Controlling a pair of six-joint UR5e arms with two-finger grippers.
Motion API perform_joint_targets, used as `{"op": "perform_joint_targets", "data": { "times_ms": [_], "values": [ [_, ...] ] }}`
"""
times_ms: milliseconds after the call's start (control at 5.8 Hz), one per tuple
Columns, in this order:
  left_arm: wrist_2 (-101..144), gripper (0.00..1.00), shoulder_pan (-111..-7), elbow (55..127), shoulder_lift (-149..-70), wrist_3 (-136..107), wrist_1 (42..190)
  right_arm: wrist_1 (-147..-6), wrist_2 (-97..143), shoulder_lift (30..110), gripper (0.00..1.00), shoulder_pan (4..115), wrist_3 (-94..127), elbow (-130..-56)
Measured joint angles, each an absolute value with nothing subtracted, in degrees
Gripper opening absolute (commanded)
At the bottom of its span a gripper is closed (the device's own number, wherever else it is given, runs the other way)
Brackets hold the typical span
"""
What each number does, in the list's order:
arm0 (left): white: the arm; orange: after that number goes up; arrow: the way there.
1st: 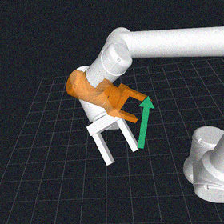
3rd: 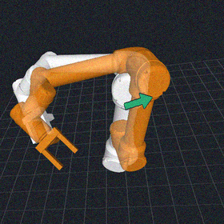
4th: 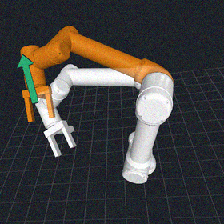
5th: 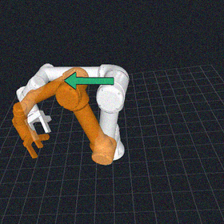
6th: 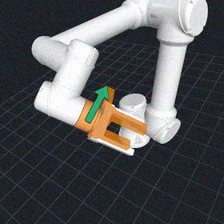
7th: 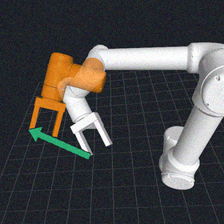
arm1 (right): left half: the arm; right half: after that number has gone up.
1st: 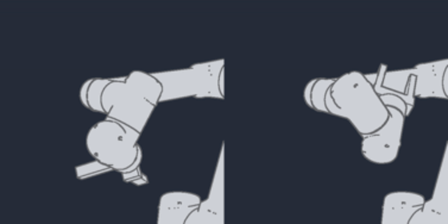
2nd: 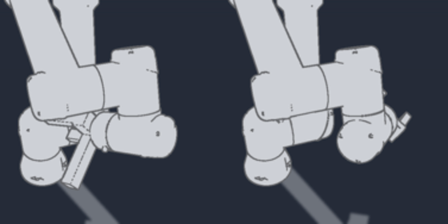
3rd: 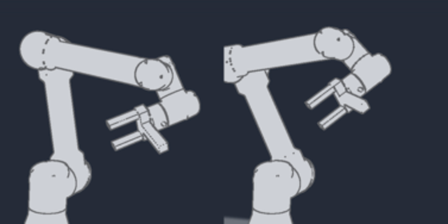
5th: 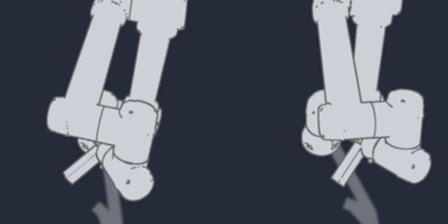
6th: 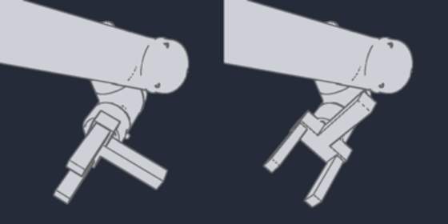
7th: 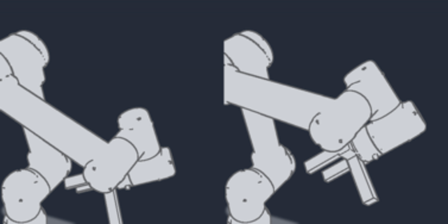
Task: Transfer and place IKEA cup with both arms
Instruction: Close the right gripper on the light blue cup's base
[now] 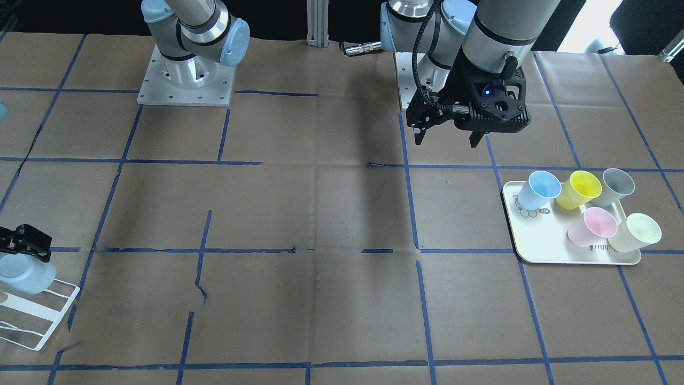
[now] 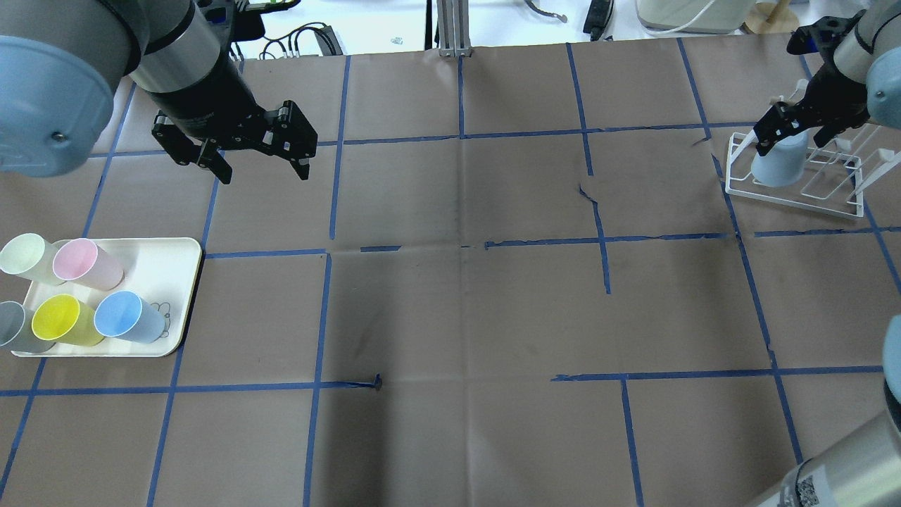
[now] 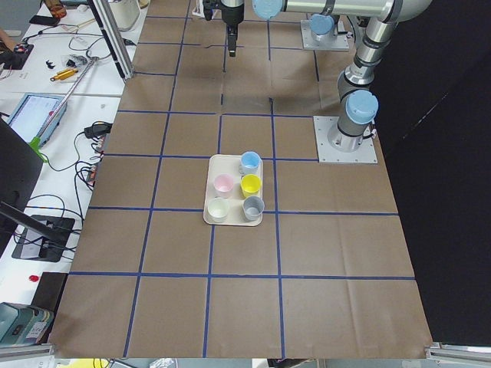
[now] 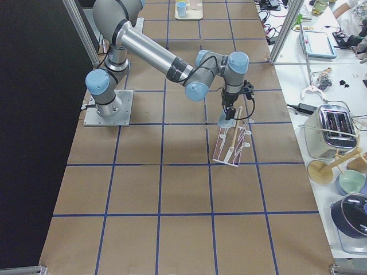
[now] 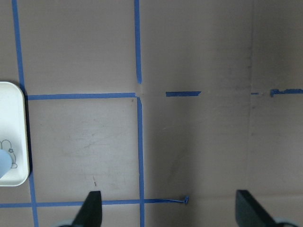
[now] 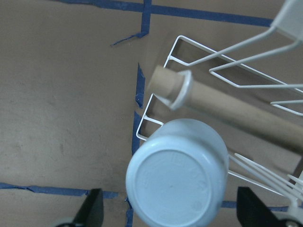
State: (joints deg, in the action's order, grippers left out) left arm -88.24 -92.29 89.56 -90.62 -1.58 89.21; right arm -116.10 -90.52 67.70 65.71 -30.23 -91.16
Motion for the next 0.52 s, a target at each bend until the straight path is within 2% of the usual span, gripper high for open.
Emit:
{"op": "perform_joint_targets", "data": {
  "times_ms": [345,517],
  "values": [
    [-88.2,0.98,-92.3,89.6,-90.6,-1.6,89.2,-118.3,-90.5,67.5,1.0,65.7,-30.9,-92.7],
    [-88.2,0.98,-92.3,89.6,-90.6,-1.6,89.2,-120.2,-90.4,67.2,0.94,65.7,-30.9,-92.8]
  ]
}}
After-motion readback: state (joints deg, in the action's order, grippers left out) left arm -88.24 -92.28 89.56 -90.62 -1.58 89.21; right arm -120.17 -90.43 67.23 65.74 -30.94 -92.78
